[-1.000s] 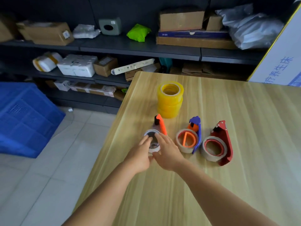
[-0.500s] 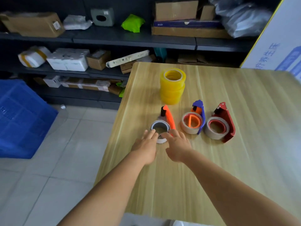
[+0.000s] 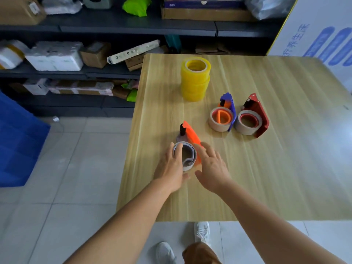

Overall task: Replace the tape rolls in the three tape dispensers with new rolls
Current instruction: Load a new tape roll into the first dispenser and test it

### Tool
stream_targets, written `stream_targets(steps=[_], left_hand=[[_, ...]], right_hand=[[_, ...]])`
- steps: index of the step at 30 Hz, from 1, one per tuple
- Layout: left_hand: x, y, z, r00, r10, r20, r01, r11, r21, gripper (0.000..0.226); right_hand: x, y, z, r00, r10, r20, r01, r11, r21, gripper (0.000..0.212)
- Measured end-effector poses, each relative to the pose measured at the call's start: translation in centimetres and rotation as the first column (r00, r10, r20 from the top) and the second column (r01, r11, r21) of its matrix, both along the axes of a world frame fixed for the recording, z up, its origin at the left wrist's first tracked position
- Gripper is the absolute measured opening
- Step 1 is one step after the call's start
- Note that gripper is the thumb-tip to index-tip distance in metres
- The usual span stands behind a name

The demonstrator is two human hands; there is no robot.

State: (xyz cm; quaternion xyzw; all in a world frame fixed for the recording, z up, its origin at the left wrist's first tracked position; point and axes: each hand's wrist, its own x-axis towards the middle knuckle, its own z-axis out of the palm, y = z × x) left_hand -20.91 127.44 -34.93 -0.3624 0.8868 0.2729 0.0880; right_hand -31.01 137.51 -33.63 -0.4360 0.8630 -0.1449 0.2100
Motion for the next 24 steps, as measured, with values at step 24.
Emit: stream_targets(steps=[24], left_hand=[[-1.6,-1.5,-0.3,0.947,0.306,-0.096,-0.197,0.792,0.578,0.112]], right_hand=[[-4.2,-1.3,-0.9,0.936,0.297,-0.189,-0.282,0.954,0.102,0.095]])
